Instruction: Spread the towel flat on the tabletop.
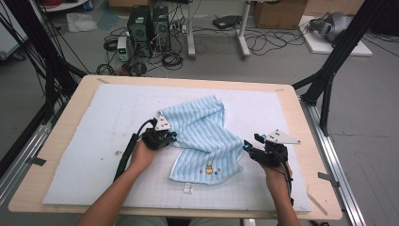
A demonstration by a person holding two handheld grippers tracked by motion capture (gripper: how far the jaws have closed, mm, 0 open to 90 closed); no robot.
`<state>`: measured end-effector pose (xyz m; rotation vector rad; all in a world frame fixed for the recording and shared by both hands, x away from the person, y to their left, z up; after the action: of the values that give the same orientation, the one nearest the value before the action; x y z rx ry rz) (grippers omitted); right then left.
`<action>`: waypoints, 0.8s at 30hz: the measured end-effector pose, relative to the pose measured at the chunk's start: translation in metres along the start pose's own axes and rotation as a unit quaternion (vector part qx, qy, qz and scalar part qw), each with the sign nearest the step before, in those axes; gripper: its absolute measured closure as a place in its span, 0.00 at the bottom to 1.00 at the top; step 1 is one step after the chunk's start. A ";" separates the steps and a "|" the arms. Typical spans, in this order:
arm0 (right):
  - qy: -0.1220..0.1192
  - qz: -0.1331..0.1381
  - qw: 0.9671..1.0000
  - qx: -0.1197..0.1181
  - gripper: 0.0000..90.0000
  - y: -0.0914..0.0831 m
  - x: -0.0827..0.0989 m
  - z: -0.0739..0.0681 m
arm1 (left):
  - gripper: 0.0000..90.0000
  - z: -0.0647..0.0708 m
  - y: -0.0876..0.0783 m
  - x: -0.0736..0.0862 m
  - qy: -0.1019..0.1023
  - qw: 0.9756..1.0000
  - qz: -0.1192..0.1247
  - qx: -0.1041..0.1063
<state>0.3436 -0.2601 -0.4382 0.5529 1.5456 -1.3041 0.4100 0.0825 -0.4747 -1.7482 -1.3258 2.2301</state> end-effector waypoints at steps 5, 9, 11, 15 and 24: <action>-0.002 0.000 1.000 -0.007 0.53 0.002 -0.001 -0.005 | 0.96 -0.022 -0.018 -0.001 -0.043 0.998 0.037 -0.024; -0.006 -0.003 1.000 -0.013 0.53 0.004 -0.001 -0.009 | 0.96 -0.046 -0.034 0.008 -0.091 0.994 0.048 -0.048; -0.006 -0.004 1.000 -0.018 0.53 0.005 -0.002 -0.012 | 0.96 -0.055 -0.040 0.012 -0.100 0.992 0.055 -0.059; -0.003 -0.007 1.000 -0.025 0.53 0.007 -0.002 -0.015 | 0.96 -0.074 -0.048 0.020 -0.119 0.988 0.055 -0.078; -0.001 -0.008 0.999 -0.041 0.53 0.016 -0.007 -0.022 | 0.51 -0.069 -0.042 0.018 -0.146 0.984 0.081 -0.054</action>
<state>0.3511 -0.2330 -0.4414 0.4878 1.5973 -1.2472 0.4395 0.1596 -0.4643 -1.6663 -1.4255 2.6377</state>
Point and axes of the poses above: each handheld gripper's, and its own axes: y roughly forward along the jaws, x roughly out of its underside, z roughly to its right, the point moved 5 cm from there along y, roughly forward along the jaws, and after that the axes turned 9 degrees about x, right-handed, at the moved point
